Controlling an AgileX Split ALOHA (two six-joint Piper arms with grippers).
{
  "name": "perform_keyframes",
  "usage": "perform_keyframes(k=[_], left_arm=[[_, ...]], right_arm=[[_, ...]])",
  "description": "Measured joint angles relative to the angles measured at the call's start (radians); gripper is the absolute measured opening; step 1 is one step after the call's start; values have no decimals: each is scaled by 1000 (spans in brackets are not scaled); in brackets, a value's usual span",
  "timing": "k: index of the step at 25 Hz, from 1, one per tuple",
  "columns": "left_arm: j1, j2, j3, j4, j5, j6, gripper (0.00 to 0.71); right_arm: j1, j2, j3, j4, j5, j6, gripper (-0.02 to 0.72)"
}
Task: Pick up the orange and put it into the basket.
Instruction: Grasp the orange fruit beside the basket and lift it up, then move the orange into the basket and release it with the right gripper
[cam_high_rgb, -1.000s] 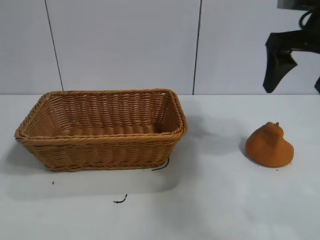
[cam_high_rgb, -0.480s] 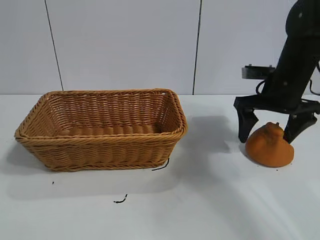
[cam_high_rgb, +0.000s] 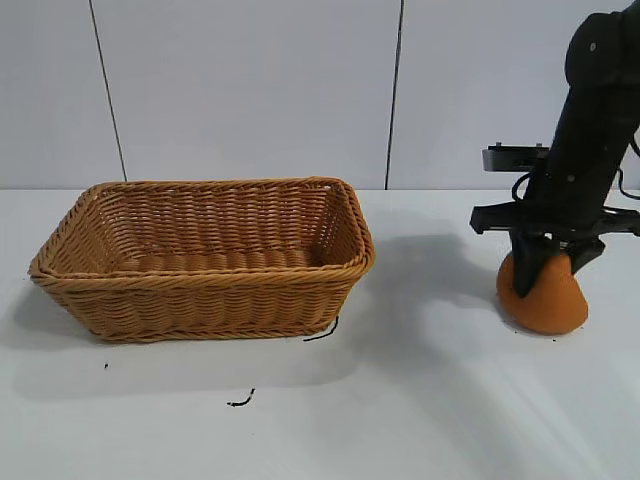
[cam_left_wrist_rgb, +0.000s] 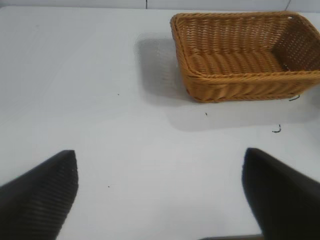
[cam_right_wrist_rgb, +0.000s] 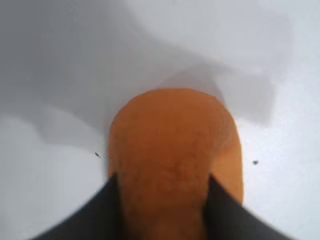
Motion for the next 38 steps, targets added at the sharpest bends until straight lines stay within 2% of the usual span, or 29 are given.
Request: perform_keyframes(k=[5, 10, 17, 21, 26, 30, 34, 36, 38], left_arm=[[0, 0, 0, 0, 0, 0, 639], [0, 0, 0, 0, 0, 0, 639], [0, 0, 0, 0, 0, 0, 639], [0, 0, 0, 0, 0, 0, 639], [0, 0, 0, 0, -1, 0, 639], [0, 0, 0, 0, -1, 0, 639], [0, 0, 0, 0, -1, 0, 639], [0, 0, 0, 0, -1, 0, 639], [0, 0, 0, 0, -1, 0, 639]], right_arm=[[31, -37, -220, -9, 75, -1, 74], [102, -41, -386, -34, 112, 9, 74], [243, -41, -434, -38, 111, 38, 74], [367, -34, -435, -38, 65, 47, 74], [506, 23, -436, -33, -29, 60, 74], [562, 109, -436, -30, -85, 69, 74], [572, 204, -436, -25, -128, 76, 74], [572, 233, -436, -23, -139, 81, 119], [572, 244, -435, -9, -143, 83, 259]])
